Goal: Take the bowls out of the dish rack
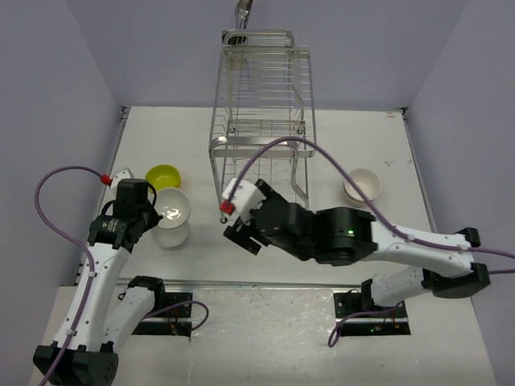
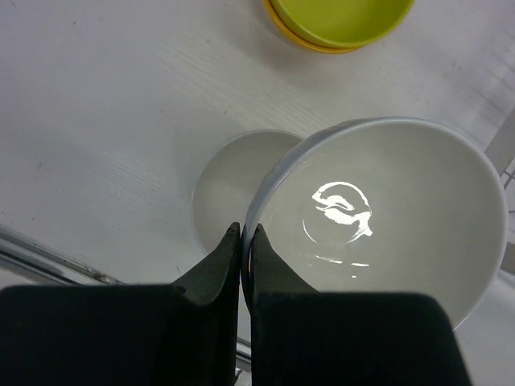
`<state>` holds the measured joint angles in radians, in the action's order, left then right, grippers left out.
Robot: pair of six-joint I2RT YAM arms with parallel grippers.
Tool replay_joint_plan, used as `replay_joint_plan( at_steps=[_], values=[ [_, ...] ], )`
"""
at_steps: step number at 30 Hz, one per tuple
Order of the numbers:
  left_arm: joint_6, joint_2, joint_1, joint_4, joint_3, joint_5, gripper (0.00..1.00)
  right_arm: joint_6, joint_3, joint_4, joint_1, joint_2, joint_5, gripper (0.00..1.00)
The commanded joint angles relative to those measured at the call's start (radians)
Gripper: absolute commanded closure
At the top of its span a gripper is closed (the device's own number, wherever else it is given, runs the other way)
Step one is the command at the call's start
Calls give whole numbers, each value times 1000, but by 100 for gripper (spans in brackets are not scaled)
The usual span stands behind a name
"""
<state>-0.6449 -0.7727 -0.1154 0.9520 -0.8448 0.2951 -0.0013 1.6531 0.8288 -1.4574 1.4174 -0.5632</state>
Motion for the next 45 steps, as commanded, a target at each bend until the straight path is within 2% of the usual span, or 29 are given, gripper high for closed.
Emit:
replay_joint_plan(
  at_steps=[1,6,13,21,28,32,40,42,44,45],
  values=[
    [-159,-34,8,-38,-19,91,100,159,-96,-103,3,-177,-20,22],
    [-280,-76,10,-42,73,56,100,196,-209,-146,2,-423,0,20],
    [-354,-46,10,39,87,159,100,185,-312,-138,3,-566,-10,18],
    [-442,-36,10,88,90,197,100,165,-331,-138,3,-601,2,18],
    [-447,-69,10,68,102,182,100,161,-340,-138,2,-647,11,17],
    [-423,-92,10,-8,150,118,100,153,-355,-148,3,-666,20,17],
    [-463,-116,6,13,156,154,100,147,-369,-158,2,-690,49,17],
    [-470,-115,6,16,153,162,97,142,-375,-161,0,-693,57,17],
    [-470,-112,6,10,158,159,89,139,-375,-165,2,-692,60,17],
    [-472,-111,6,8,161,157,81,139,-377,-166,2,-695,65,17]
  ],
)
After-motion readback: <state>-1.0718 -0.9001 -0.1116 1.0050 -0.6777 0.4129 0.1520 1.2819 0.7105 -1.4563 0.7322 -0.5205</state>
